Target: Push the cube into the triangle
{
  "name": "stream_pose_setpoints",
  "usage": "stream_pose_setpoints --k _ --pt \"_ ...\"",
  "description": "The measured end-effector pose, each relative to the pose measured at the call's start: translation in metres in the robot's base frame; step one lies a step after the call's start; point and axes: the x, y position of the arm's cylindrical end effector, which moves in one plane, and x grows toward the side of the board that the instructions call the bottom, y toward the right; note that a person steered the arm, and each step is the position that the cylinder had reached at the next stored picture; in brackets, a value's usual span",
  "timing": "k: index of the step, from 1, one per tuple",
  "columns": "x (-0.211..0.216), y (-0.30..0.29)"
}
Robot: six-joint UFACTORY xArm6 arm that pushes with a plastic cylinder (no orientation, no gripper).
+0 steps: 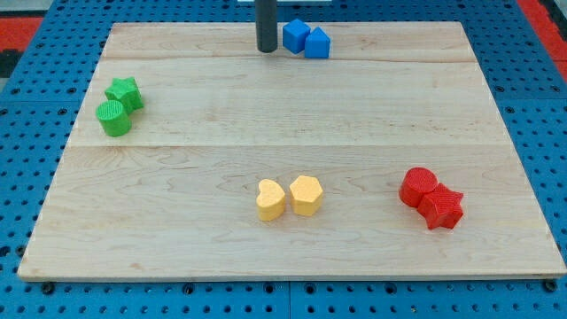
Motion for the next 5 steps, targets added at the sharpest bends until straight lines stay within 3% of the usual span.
stream_pose_setpoints --k 1,2,5 --pt "-0.038 -0.036" --pt "-0.039 -0.019" --pt "-0.033 0.083"
